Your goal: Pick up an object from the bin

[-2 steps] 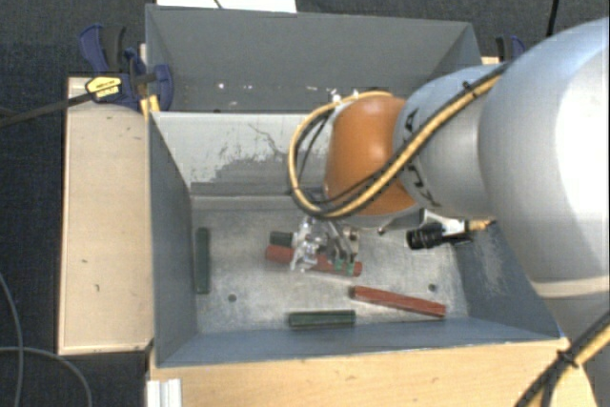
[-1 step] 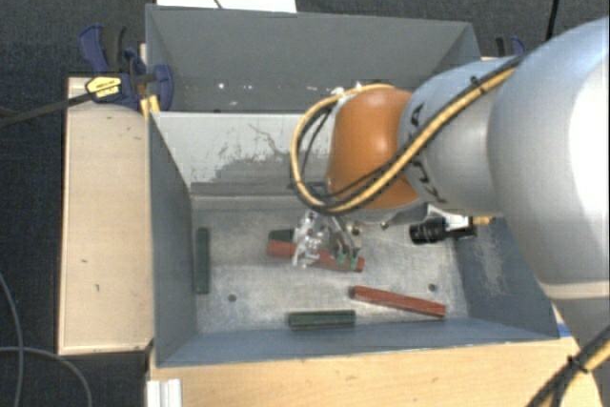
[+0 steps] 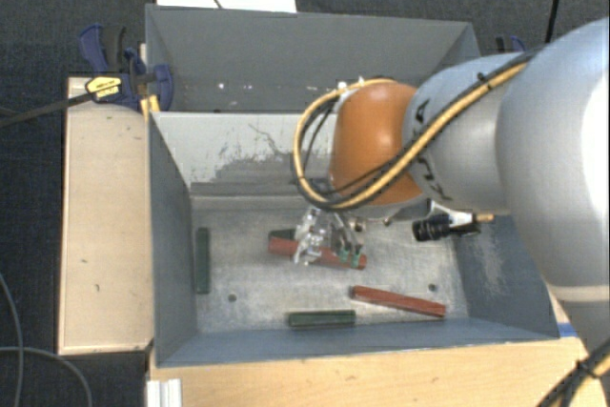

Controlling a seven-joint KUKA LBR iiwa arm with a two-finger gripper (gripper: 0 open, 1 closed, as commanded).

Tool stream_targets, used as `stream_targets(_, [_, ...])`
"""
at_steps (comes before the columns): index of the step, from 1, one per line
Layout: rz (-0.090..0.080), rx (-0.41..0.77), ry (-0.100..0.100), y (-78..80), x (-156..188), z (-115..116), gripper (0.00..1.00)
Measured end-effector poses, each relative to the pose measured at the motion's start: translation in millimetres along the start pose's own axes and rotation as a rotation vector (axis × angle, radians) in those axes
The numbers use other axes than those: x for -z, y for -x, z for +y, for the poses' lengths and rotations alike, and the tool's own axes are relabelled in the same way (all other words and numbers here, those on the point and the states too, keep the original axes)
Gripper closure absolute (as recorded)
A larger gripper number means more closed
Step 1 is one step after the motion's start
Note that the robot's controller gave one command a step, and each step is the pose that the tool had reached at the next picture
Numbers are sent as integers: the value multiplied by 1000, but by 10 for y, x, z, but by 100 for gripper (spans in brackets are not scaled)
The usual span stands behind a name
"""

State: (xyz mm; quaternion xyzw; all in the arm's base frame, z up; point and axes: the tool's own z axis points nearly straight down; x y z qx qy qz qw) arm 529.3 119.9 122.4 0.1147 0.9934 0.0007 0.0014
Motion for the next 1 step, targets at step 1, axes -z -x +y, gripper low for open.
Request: stream_targets(1, [-1, 1, 1, 3, 88, 1, 100])
